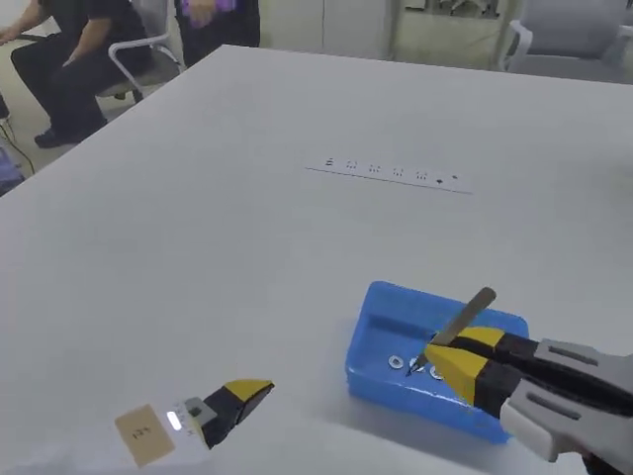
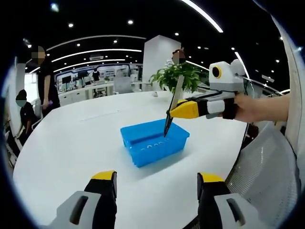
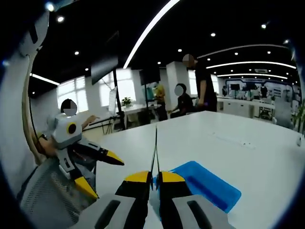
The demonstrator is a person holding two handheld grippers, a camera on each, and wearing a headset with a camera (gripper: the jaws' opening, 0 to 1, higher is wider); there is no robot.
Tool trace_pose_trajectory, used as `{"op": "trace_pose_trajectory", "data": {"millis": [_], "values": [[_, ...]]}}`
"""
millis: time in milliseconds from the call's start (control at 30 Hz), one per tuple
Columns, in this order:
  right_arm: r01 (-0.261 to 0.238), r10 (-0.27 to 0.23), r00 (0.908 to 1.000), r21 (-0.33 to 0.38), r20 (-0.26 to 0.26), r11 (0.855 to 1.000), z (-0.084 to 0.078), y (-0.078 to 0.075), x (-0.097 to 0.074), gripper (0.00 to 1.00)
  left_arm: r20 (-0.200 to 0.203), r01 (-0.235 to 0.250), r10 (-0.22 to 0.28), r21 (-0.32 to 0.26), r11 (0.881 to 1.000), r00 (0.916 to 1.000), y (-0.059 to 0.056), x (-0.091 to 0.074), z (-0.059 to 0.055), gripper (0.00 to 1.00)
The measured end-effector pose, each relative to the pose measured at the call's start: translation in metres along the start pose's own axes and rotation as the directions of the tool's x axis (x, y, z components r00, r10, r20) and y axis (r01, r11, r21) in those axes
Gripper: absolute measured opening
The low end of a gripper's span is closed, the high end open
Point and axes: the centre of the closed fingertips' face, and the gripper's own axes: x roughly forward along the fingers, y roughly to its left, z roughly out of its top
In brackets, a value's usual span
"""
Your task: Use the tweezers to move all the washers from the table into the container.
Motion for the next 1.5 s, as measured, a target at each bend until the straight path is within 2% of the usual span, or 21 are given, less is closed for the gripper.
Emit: {"op": "trace_pose_trajectory", "data": {"millis": [100,200,267,333,367,467,533,567,600,633,700,800,867,933,967,1000,1100,1200,1233,1367,1500], "values": [[-0.032,0.032,0.9989,0.003,-0.035,0.999,-0.011,0.012,-0.007,0.03,0.001,0.042,-0.042,0.016,0.999,0.9991,-0.007,-0.001,0.003,0.58],[-0.087,0.084,0.9904,-0.024,-0.11,0.996,-0.026,0.027,-0.016,0.03,-0.048,0.071,-0.068,0.076,0.995,0.9966,-0.013,-0.001,-0.002,0.52],[-0.124,0.114,0.9785,-0.046,-0.172,0.991,-0.039,0.036,-0.021,0.03,-0.062,0.139,-0.134,0.071,0.988,0.989,-0.024,-0.001,-0.001,0.44],[-0.162,0.135,0.959,-0.092,-0.249,0.982,-0.053,0.044,-0.025,0.03,-0.067,0.18,-0.175,0.079,0.98,0.9822,-0.03,-0.001,0.004,0.34],[-0.183,0.142,0.949,-0.125,-0.282,0.975,-0.06,0.048,-0.026,0.03,-0.079,0.233,-0.226,0.084,0.969,0.9708,-0.038,-0.001,0.007,0.3],[-0.241,0.176,0.919,-0.147,-0.353,0.959,-0.075,0.058,-0.03,0.03,-0.12,0.314,-0.301,0.113,0.943,0.946,-0.05,-0.003,0.011,0.16],[-0.266,0.191,0.9041,-0.153,-0.382,0.952,-0.082,0.061,-0.031,0.03,-0.149,0.385,-0.37,0.089,0.919,0.917,-0.062,-0.005,0.014,0.05],[-0.282,0.193,0.8919,-0.171,-0.409,0.944,-0.087,0.062,-0.033,0.03,-0.157,0.41,-0.395,0.077,0.909,0.9053,-0.066,-0.006,0.017,0.02],[-0.29,0.194,0.8851,-0.174,-0.423,0.941,-0.09,0.063,-0.034,0.03,-0.154,0.408,-0.392,0.086,0.909,0.9069,-0.065,-0.004,0.02,0.02],[-0.305,0.196,0.872,-0.185,-0.448,0.934,-0.094,0.064,-0.036,0.03,-0.157,0.44,-0.423,0.09,0.894,0.8923,-0.071,-0.005,0.023,0.04],[-0.331,0.196,0.8535,-0.212,-0.483,0.919,-0.099,0.064,-0.038,0.03,-0.164,0.478,-0.461,0.084,0.874,0.8723,-0.077,-0.005,0.027,0.05],[-0.352,0.192,0.8362,-0.233,-0.514,0.907,-0.103,0.064,-0.041,0.02,-0.173,0.502,-0.48,0.111,0.858,0.8598,-0.083,-0.003,0.032,0.02],[-0.369,0.19,0.824,-0.251,-0.534,0.895,-0.105,0.064,-0.043,0.02,-0.186,0.53,-0.503,0.149,0.835,0.8441,-0.088,-0.002,0.034,0.0],[-0.381,0.192,0.8155,-0.257,-0.546,0.888,-0.107,0.065,-0.043,0.02,-0.183,0.548,-0.52,0.175,0.818,0.8343,-0.093,0.001,0.035,0.0],[-0.387,0.193,0.8106,-0.258,-0.553,0.885,-0.108,0.065,-0.043,0.02,-0.189,0.548,-0.518,0.181,0.817,0.8343,-0.094,0.002,0.035,0.0],[-0.399,0.191,0.8,-0.267,-0.569,0.877,-0.111,0.065,-0.044,0.02,-0.196,0.559,-0.526,0.196,0.806,0.8273,-0.096,0.003,0.035,0.0],[-0.412,0.176,0.781,-0.282,-0.599,0.867,-0.116,0.064,-0.046,0.02,-0.199,0.572,-0.539,0.196,0.797,0.8185,-0.099,0.003,0.035,0.02],[-0.415,0.178,0.7768,-0.278,-0.604,0.866,-0.116,0.065,-0.046,0.02,-0.221,0.579,-0.538,0.212,0.787,0.8134,-0.1,0.005,0.032,0.02],[-0.418,0.184,0.7753,-0.272,-0.604,0.867,-0.117,0.066,-0.045,0.02,-0.235,0.586,-0.541,0.221,0.78,0.8079,-0.101,0.006,0.03,0.01],[-0.422,0.181,0.7673,-0.271,-0.615,0.865,-0.119,0.065,-0.045,0.02,-0.253,0.59,-0.538,0.238,0.771,0.8045,-0.102,0.007,0.026,0.01],[-0.427,0.18,0.7614,-0.273,-0.623,0.862,-0.119,0.064,-0.044,0.03,-0.274,0.585,-0.521,0.281,0.761,0.8085,-0.1,0.011,0.023,0.0]]}}
